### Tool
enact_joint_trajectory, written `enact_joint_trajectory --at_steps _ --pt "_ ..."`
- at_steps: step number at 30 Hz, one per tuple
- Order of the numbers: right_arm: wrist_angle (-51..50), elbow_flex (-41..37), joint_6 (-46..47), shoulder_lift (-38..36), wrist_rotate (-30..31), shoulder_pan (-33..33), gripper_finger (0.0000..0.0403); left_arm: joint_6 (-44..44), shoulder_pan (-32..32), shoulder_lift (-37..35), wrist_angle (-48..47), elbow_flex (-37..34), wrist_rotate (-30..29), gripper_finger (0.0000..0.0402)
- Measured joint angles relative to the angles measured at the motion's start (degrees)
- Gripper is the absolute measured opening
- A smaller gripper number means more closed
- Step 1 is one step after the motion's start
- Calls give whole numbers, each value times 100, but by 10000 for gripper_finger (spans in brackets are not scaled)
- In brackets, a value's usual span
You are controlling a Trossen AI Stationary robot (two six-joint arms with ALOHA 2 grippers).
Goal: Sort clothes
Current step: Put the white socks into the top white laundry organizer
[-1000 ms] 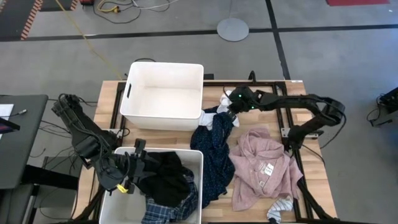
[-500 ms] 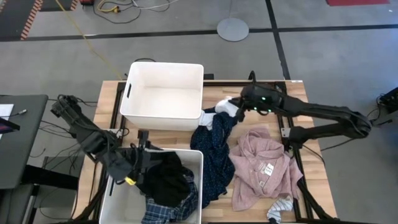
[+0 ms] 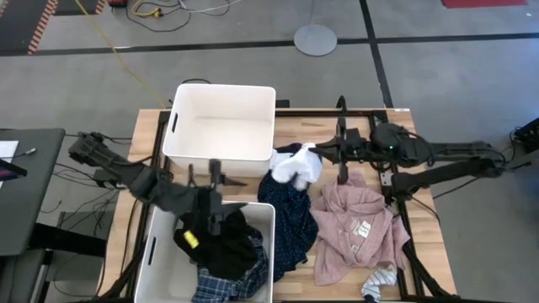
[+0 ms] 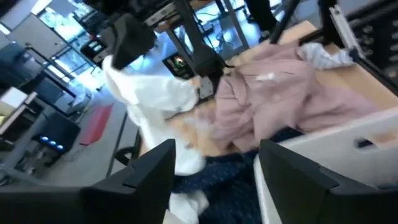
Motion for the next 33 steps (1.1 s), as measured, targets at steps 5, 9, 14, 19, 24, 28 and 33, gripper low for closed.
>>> enact_joint_trajectory --at_steps 5,9,14,19,24,28,33 --pt "-216 576 -310 335 45 403 0 242 656 173 697 -3 715 259" --pt "-486 933 -505 673 187 607 0 272 1075 343 1241 -5 1351 272" --pt "-891 1265 -680 1027 535 754 0 52 1509 525 1956 -4 2168 275" --pt "-929 1456 -824 1306 563 784 0 -265 1849 817 2336 1 2569 275" --pt "-942 1650 -976 1524 600 786 0 -509 2002 1151 2610 2 2889 275" --pt "-993 1726 -1083 1581 677 876 0 -356 2028 1324 2667 0 2402 275" --pt "-1175 1745 -1091 1558 840 1002 0 -202 1879 1322 2815 -4 2357 275"
